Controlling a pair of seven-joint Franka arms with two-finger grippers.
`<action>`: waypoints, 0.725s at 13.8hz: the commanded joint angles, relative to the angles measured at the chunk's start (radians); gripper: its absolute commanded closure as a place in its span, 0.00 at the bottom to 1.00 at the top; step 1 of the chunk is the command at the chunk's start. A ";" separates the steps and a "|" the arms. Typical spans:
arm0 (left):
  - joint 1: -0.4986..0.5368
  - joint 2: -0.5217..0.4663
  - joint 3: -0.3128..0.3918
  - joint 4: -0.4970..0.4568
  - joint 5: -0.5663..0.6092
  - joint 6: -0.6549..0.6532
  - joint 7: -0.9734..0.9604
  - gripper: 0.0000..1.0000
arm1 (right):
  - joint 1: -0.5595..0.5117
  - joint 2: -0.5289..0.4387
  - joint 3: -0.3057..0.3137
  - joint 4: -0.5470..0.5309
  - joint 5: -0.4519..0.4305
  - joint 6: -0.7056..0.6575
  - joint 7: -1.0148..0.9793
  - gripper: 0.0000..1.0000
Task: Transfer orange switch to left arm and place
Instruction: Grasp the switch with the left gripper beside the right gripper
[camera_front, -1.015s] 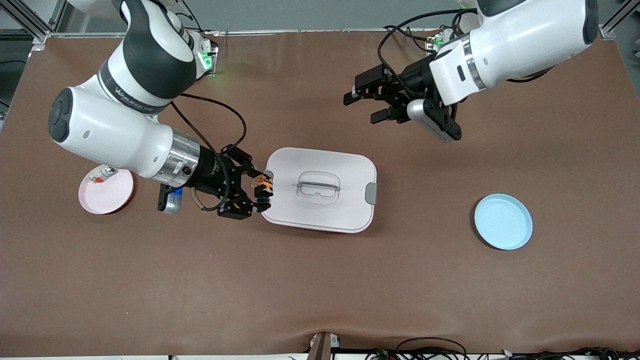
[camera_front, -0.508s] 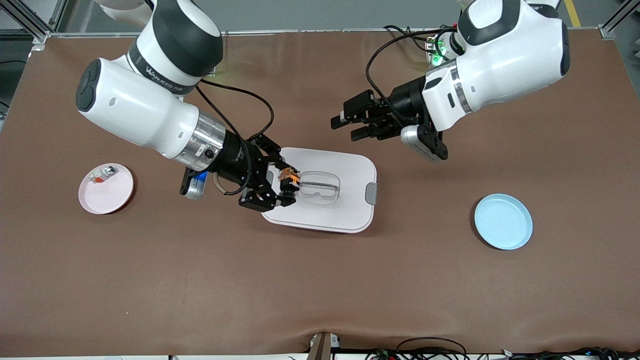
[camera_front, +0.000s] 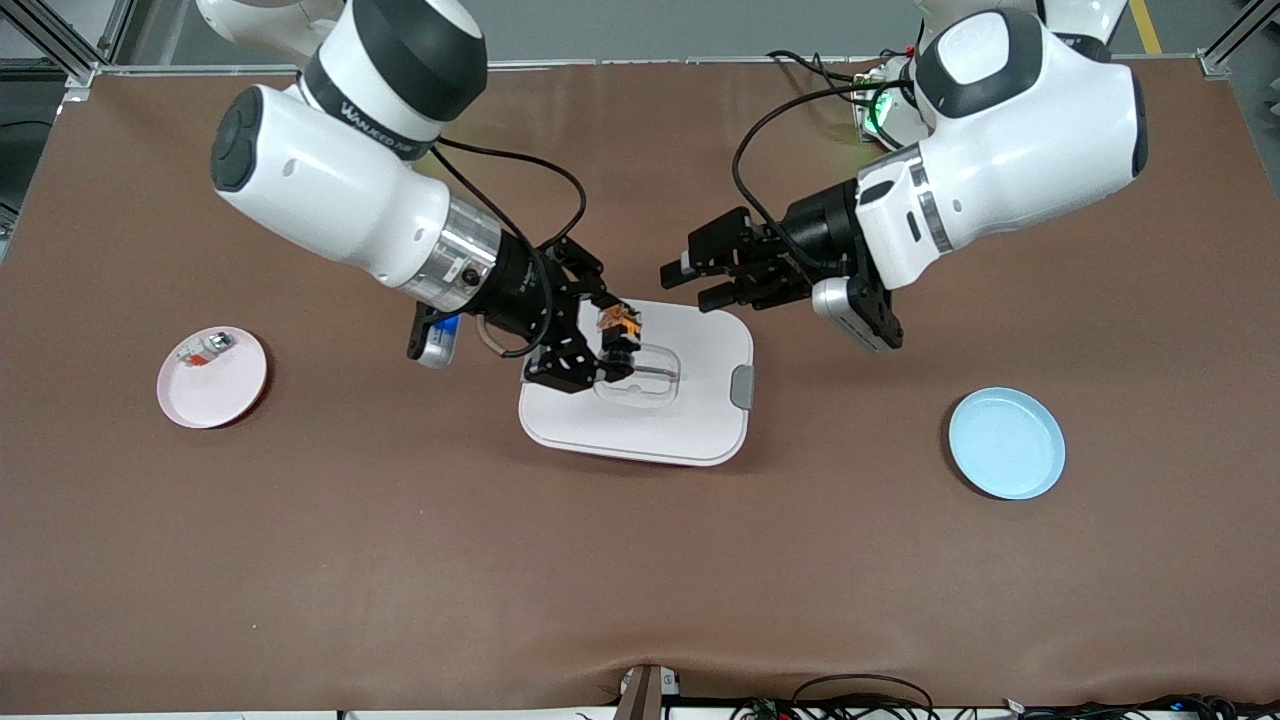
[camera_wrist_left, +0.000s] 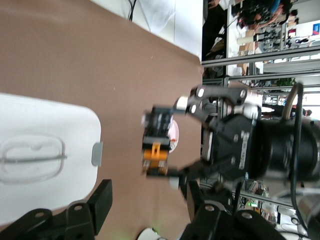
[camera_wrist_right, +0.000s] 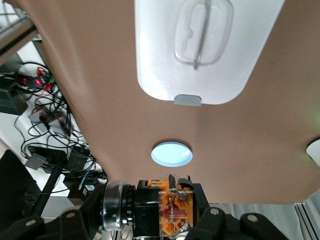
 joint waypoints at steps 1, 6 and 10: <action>-0.037 0.043 -0.002 0.031 -0.008 0.086 0.048 0.32 | 0.029 0.016 -0.016 0.036 0.007 -0.010 0.051 1.00; -0.040 0.055 -0.003 0.029 -0.005 0.115 0.100 0.32 | 0.043 0.016 -0.019 0.036 0.007 -0.007 0.057 1.00; -0.051 0.057 -0.003 0.026 -0.007 0.115 0.109 0.35 | 0.050 0.017 -0.019 0.036 0.005 0.003 0.068 1.00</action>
